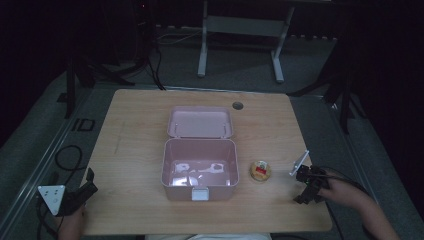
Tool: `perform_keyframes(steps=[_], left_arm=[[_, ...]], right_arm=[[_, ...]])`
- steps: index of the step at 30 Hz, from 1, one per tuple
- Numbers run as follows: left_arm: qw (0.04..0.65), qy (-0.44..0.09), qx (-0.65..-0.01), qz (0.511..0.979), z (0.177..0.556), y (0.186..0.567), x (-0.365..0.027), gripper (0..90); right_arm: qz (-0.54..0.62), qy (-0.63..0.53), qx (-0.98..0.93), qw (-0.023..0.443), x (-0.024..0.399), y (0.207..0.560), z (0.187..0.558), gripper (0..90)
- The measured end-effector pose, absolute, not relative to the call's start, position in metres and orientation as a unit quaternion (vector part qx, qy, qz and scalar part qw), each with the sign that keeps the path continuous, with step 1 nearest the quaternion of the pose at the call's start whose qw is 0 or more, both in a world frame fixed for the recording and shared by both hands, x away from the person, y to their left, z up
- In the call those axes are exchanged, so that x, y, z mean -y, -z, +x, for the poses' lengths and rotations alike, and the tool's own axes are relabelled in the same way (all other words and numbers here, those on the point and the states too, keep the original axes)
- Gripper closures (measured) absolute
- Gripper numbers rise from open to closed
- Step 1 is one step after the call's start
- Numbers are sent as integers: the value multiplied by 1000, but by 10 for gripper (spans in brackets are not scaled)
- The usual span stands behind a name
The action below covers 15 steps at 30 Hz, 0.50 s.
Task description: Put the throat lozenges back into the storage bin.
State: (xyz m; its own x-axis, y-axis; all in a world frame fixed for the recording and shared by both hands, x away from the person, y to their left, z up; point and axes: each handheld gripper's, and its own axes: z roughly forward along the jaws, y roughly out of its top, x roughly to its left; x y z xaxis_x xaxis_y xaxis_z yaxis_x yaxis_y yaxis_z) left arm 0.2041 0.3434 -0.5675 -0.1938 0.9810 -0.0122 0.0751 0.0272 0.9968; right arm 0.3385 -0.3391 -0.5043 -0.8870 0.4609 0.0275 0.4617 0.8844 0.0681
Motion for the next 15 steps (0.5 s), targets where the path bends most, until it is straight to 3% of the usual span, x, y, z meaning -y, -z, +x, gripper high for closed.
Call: perform_keyframes(steps=[5, 15], left_arm=[[436, -521, -570, 463, 204, 568, -344, 11], [437, -521, -569, 462, 204, 568, -344, 11]], right_arm=[[-228, -36, 973, 28, 331, 500, 342, 133], [-219, -20, 974, 61, 315, 484, 350, 136]])
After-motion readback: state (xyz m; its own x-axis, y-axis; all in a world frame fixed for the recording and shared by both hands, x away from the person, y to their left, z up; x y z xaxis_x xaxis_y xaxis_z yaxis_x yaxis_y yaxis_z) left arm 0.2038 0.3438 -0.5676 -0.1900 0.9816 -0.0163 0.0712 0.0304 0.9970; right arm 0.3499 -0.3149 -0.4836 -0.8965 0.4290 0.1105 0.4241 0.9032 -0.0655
